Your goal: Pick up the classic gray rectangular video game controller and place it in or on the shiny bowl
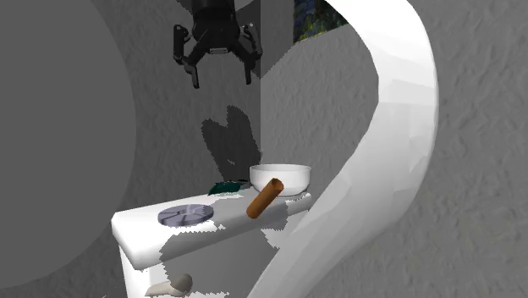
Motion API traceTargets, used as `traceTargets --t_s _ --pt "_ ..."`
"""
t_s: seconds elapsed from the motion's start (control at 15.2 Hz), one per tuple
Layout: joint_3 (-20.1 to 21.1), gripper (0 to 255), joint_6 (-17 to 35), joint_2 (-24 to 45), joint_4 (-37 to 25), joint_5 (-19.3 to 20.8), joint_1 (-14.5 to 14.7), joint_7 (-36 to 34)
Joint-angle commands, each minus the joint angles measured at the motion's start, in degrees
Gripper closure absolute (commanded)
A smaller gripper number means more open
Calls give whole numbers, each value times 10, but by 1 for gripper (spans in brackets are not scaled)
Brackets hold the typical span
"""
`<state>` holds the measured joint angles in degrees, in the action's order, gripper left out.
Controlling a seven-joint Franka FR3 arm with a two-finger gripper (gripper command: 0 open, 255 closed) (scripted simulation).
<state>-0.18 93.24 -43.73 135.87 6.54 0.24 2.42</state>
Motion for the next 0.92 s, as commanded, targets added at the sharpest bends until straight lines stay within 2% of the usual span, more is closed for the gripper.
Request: traceTargets --t_s 0.0,0.4,0.86 --pt "0 0 0 0 0 0 0 0" --pt "36 0 91 111 -15 -30 -17 -119" --pt "66 0 180 260 -73 -44 -37 -249"
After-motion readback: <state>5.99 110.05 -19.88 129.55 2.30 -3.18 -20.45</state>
